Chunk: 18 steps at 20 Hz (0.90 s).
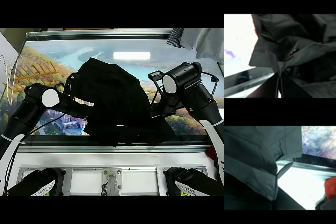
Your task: Fold the clothes and pants, and hang the long-sleeved shirts on hangers.
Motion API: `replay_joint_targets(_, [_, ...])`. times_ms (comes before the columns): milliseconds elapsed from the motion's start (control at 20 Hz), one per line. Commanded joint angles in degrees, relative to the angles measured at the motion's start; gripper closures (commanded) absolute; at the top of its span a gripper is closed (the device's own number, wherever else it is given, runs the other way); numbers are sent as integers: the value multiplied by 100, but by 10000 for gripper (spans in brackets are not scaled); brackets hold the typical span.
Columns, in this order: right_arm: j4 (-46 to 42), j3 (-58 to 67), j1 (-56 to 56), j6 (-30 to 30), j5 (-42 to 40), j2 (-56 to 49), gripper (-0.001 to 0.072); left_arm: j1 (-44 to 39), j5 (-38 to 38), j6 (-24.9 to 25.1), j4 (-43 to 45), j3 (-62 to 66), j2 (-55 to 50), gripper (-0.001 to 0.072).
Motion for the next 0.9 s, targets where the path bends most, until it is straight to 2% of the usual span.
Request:
replay_joint_targets(0, [22, -11, 13, 175, -22, -4, 701, -9, -4, 501, -509, -240, 61, 692])
replay_joint_targets(50, [20, -11, 13, 247, -24, -4, 701, -52, -15, 531, -562, -319, 59, 566])
replay_joint_targets(100, [22, -11, 15, 258, -24, -4, 701, -92, -4, 535, -623, -374, 59, 219])
replay_joint_targets(150, [20, -11, 13, 258, -24, -4, 701, -101, -4, 538, -678, -376, 59, 0])
replay_joint_targets(300, [17, -11, 13, 254, -22, -7, 700, 46, -24, 605, -1012, -92, 59, 2])
replay_joint_targets(500, [17, -13, 13, 254, -20, -4, 700, 673, -66, 791, -1032, 852, 59, 2])
replay_joint_targets(600, [17, -13, 13, 254, -22, -4, 700, 1187, -11, 852, -778, 1274, 55, 2])
replay_joint_targets(850, [17, -13, 13, 254, -20, -4, 700, 2809, 492, 885, 498, 1790, 9, 3])
